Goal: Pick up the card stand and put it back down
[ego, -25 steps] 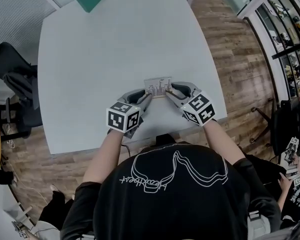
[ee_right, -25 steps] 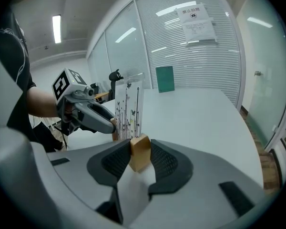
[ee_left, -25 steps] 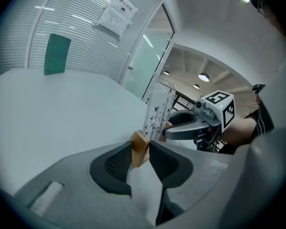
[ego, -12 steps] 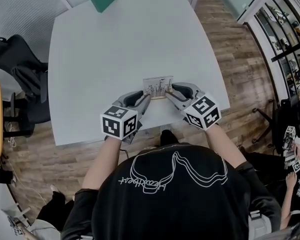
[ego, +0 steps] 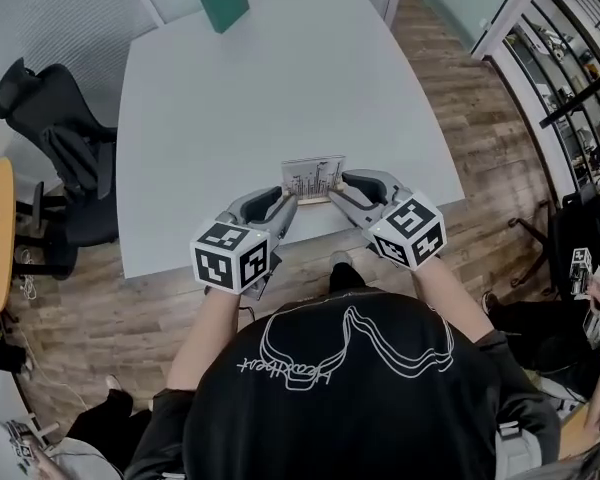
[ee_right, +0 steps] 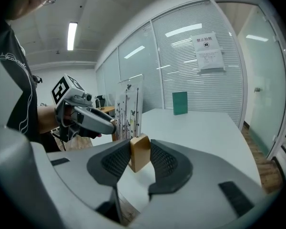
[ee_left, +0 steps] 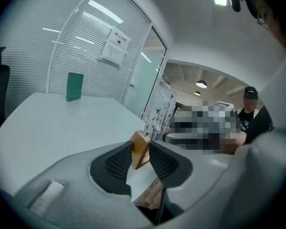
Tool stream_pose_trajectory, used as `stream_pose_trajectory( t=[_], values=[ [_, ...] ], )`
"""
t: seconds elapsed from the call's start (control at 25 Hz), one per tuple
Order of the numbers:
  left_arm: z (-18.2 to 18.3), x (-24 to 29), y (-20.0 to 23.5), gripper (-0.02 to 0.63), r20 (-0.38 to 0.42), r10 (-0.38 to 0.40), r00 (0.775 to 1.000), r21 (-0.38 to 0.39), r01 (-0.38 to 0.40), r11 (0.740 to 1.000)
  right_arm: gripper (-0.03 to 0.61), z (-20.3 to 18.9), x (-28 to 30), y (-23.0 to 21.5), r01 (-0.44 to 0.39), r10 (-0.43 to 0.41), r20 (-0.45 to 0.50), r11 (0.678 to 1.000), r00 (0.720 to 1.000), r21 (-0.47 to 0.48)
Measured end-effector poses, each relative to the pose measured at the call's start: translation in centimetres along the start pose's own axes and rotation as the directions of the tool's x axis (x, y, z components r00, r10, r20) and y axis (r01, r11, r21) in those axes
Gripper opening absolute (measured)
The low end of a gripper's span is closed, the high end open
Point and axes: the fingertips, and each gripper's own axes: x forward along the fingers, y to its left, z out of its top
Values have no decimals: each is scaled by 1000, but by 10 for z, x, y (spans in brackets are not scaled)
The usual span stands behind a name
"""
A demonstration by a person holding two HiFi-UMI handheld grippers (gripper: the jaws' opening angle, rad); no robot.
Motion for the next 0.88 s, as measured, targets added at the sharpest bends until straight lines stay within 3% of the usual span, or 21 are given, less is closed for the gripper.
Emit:
stream_pose_trajectory(
  t=[0.36,0.88],
  values=[
    [-19,-49,-15,121,27,-18,999,3,18,1000,133,1,-13,51,6,-6,26,1000,1000,11],
    [-29,-74,-21,121,41,-7,999,6,7,1000,133,1,-18,78,12,-12,35,1000,999,1]
  ],
)
